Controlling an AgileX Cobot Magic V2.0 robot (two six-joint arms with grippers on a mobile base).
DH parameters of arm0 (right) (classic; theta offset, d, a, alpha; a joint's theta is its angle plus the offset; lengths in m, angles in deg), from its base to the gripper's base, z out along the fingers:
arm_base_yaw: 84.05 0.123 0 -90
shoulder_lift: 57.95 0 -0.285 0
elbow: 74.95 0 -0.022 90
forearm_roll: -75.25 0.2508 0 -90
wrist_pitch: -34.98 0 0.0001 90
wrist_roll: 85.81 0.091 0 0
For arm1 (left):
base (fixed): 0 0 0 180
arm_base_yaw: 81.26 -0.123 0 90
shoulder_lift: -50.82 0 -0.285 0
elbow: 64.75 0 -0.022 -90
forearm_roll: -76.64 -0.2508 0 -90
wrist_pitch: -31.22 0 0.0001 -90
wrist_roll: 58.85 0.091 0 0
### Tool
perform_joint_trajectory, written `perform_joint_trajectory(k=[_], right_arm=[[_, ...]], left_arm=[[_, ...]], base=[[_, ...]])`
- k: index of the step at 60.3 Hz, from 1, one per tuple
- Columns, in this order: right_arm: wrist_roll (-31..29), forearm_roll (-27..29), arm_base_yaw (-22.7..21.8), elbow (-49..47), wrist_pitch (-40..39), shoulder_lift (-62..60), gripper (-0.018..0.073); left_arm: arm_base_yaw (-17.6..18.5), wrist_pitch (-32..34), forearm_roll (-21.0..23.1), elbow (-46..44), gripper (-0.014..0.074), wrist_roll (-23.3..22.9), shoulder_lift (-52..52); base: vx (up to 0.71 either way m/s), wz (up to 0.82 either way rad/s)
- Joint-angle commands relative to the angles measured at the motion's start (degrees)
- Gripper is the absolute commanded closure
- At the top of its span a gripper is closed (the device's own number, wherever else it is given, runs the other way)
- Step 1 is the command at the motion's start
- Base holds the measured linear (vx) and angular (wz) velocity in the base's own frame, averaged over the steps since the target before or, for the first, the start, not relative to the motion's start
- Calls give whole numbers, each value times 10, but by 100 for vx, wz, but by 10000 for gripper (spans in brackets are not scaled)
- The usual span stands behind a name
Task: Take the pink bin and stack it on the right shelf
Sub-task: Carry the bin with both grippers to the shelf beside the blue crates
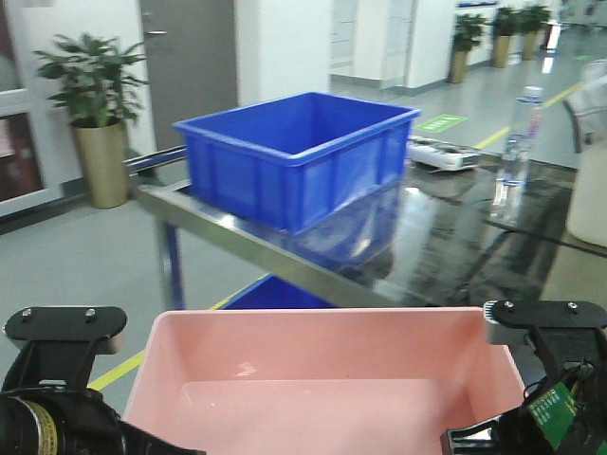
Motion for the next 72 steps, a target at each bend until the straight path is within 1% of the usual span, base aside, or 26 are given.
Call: perform_joint_trajectory(k=[1, 24, 72], right_arm=[[-4, -51, -3, -14, 0, -14, 568], [-2, -51, -3, -14, 0, -14, 568], [-2, -51, -3, -14, 0, -14, 568]], left_arm=[[0, 8, -34, -14, 555, -2, -19], [0, 8, -34, -14, 555, -2, -19], [0, 8, -34, -14, 555, -2, -19]], base=[[35, -59], [30, -54], [21, -38]])
